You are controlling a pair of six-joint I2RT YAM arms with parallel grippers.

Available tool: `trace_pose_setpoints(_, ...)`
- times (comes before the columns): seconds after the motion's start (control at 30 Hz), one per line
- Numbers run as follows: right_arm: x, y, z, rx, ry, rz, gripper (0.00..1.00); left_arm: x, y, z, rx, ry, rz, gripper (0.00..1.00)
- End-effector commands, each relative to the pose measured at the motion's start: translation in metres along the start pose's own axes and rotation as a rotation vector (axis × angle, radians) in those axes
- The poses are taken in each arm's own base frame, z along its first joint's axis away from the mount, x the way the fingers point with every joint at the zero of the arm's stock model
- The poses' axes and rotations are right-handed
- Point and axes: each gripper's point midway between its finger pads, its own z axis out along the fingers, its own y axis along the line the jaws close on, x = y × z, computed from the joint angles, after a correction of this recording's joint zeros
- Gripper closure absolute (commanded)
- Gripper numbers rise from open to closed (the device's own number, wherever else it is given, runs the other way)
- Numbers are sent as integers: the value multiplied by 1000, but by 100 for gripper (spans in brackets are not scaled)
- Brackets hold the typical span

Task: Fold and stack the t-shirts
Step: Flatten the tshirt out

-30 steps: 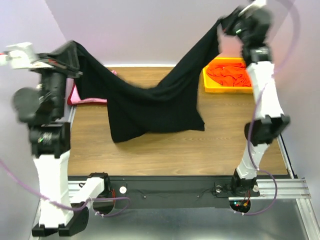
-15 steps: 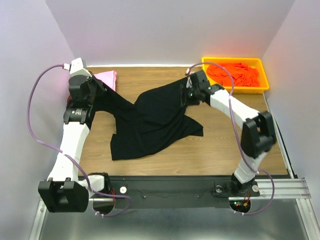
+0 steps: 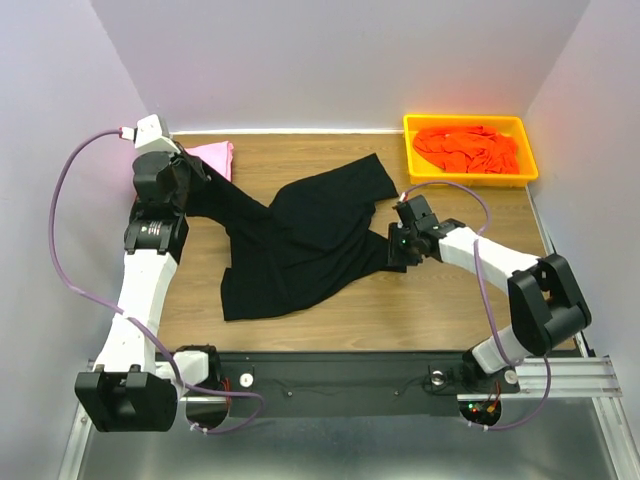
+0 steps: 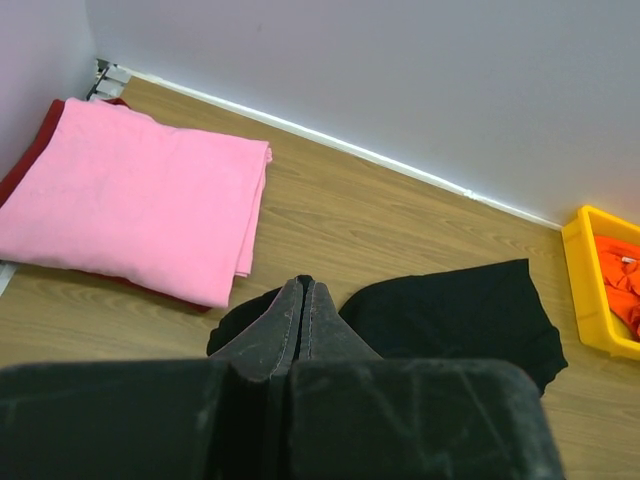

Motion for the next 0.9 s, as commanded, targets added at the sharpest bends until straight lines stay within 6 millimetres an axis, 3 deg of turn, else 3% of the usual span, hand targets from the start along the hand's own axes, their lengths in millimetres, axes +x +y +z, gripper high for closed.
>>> trace_pose_setpoints(0.0,-39,5,5,18,-126,49,65,-30,-8,-15,29,-102,14,100)
trace_pose_setpoints(0.13,-29,-4,21,38,-75,61,65,-23,1,-20,-5,-83,26,100)
trace_pose_setpoints(0.23,-25,-32,33,90,-40,109,65,-25,4,-24,-23,-85,30,100)
trace_pose_setpoints(0.3,-36,-64,35,130,-47,177,65,-29,6,-27,-39,-95,40,100)
trace_pose_setpoints(0.33,-55,-87,33,152,-76,236,65,-32,8,-29,-49,-99,42,100)
trace_pose_setpoints(0.37,-57,-102,34,172,-74,267,65,-33,8,-31,-51,-100,42,100)
trace_pose_setpoints(0.4,-80,-110,28,176,-121,291,65,-32,7,-32,-50,-92,42,100)
trace_pose_setpoints(0.47,-103,-139,25,259,-175,334,60,-30,1,-35,-19,-81,19,100)
trace_pose_setpoints(0.53,-127,-143,16,288,-238,331,54,-22,-7,-35,28,-53,-2,100)
trace_pose_setpoints(0.57,-148,-130,3,238,-286,324,51,-18,-18,-38,92,-31,-17,100)
trace_pose_setpoints(0.63,-161,-110,-10,178,-325,297,44,-8,-29,-41,142,2,-56,100)
trace_pose_setpoints(0.73,-161,-57,-37,111,-386,159,38,-3,-49,-50,225,22,-97,100)
trace_pose_setpoints(0.77,-142,-27,-36,62,-360,97,38,-2,-54,-52,247,29,-100,100)
trace_pose_setpoints(0.83,-125,13,-57,-49,-371,61,37,-7,-64,-57,278,22,-104,100)
trace_pose_setpoints(0.87,-94,40,-52,-104,-316,28,37,-10,-68,-59,289,17,-105,100)
